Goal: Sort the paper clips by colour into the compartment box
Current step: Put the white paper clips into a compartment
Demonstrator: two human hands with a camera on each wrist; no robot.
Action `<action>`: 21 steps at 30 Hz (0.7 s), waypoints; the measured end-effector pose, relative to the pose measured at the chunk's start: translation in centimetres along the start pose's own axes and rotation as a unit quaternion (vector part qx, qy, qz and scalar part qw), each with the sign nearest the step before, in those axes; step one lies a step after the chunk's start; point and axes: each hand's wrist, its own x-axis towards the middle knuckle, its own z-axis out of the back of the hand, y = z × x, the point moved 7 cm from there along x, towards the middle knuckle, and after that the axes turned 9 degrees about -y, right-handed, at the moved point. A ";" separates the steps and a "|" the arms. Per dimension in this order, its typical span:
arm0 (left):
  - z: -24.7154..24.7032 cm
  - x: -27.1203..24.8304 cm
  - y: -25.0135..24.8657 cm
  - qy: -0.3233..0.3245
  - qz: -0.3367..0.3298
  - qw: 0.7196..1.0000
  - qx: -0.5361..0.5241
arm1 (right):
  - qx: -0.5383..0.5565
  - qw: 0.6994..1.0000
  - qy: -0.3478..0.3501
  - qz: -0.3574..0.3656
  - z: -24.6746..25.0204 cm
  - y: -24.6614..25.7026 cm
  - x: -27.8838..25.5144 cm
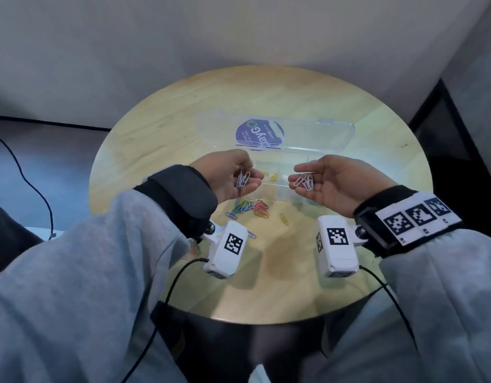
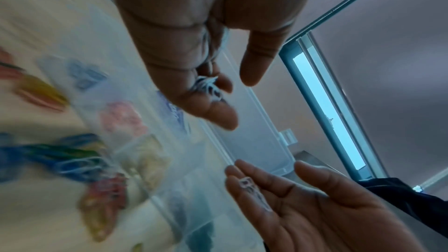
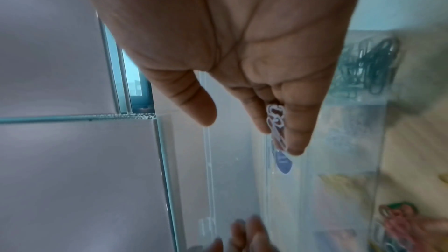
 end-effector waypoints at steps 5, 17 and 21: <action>-3.5 0.6 -1.6 0.046 -0.015 0.999 0.005 | 0.057 0.998 -0.025 -0.002 1.3 1.3 1.1; -7.0 2.6 -2.2 0.093 -0.021 0.995 0.030 | 0.044 0.998 0.017 -0.032 0.3 1.6 2.6; -6.5 2.4 -2.3 0.073 -0.047 0.995 0.049 | -0.017 1.000 0.010 -0.001 0.4 1.9 2.1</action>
